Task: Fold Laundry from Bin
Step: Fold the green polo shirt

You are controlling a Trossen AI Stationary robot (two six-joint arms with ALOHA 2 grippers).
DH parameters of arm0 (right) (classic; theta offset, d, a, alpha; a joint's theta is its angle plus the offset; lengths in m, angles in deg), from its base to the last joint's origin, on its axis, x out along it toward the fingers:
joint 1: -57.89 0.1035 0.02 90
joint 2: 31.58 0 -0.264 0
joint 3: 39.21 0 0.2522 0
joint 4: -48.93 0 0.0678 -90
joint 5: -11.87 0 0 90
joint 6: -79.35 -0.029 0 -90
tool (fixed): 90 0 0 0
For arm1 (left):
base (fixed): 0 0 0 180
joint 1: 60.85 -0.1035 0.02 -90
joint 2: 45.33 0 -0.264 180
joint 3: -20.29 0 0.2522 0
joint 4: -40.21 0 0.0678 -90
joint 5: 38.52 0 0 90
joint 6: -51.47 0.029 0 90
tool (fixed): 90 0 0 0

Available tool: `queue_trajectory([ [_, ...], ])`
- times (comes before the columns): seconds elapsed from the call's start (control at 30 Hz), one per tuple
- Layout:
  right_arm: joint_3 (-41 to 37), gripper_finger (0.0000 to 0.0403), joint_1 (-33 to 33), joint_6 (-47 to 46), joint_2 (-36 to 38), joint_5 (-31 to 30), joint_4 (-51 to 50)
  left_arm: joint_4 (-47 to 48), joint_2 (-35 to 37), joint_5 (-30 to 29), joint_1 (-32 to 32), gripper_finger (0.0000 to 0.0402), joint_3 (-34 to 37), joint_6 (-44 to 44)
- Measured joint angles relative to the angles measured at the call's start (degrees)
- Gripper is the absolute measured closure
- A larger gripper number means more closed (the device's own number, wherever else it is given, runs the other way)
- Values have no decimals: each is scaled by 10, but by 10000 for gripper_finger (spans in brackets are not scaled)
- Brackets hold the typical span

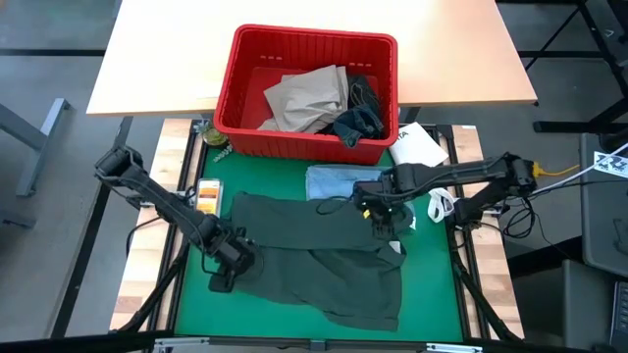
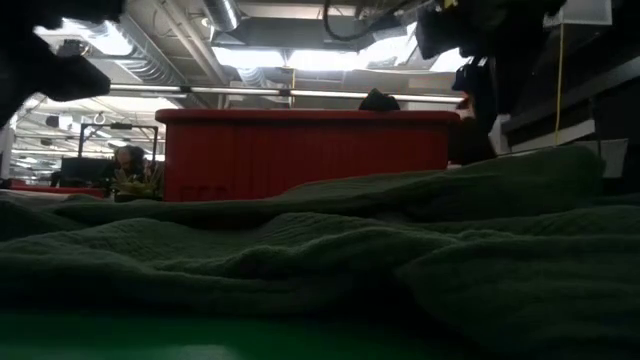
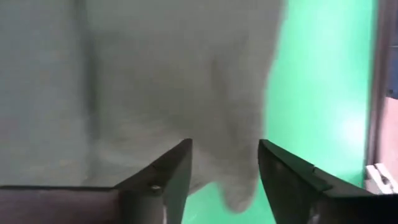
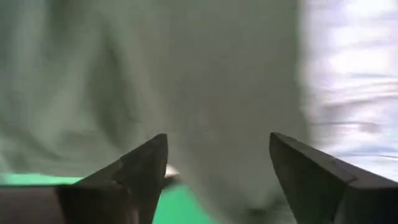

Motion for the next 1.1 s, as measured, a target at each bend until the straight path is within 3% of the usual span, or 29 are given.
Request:
queue_trajectory([
  [0.23, 0, 102, 108, -31, -18, 66, 153, -65, -41, 0, 64, 198, 0, -1],
  [0.57, 1, 102, 302, -50, -62, -100, 265, -89, -88, -46, 113, 205, 0, -28],
  [0.83, 0, 102, 406, -131, -133, -112, 307, -91, -96, -52, 122, 205, 0, -40],
  [1.1, 0, 102, 454, -170, -197, -114, 306, -92, -96, -66, 122, 205, 0, -56],
])
